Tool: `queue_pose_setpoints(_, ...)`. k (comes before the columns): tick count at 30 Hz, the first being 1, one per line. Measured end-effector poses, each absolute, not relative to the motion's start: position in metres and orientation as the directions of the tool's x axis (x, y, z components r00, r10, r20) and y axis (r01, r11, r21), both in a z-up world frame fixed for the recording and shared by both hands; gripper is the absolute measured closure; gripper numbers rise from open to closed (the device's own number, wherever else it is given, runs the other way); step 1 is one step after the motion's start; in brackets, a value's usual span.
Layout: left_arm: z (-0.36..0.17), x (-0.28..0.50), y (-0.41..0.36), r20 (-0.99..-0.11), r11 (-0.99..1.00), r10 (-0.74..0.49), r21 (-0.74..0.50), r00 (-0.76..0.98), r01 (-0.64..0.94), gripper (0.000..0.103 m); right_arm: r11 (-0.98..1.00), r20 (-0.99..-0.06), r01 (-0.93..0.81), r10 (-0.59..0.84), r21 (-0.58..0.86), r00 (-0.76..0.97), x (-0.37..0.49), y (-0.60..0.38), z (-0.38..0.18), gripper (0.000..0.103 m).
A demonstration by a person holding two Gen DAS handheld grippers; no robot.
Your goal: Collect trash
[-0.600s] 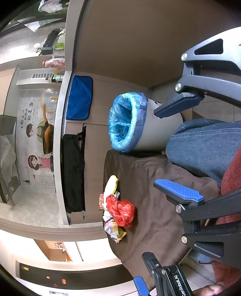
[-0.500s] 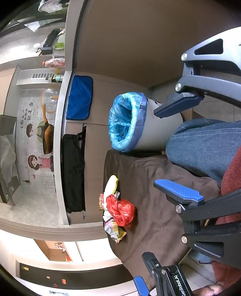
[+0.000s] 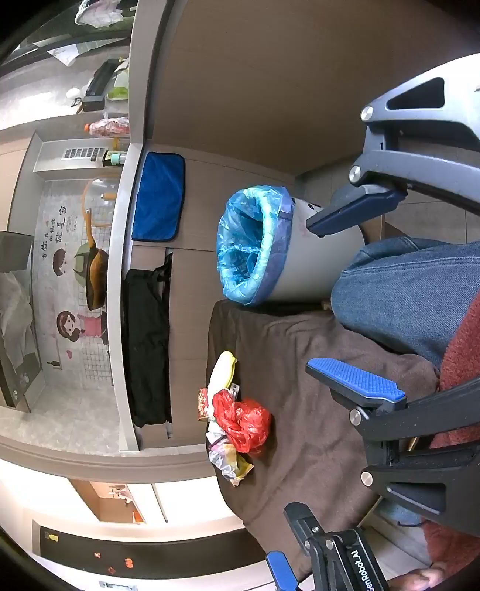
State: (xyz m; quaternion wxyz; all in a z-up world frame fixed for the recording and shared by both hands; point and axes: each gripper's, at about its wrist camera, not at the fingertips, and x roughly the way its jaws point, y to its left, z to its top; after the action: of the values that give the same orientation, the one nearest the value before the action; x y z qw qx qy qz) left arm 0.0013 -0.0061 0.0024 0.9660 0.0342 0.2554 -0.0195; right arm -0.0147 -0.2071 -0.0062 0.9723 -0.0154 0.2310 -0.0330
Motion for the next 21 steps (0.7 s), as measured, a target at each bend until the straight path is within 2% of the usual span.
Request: queue_pose_setpoints(21, 0.0027, -0.0015, -0.0072, -0.489, 0.996, -0.034, 0.054, 0.872, 0.070, 0.017, 0.997, -0.446, 0.058, -0.071, -0.044, 0.892, -0.0146, -0.2071, -0.0066, 0.036)
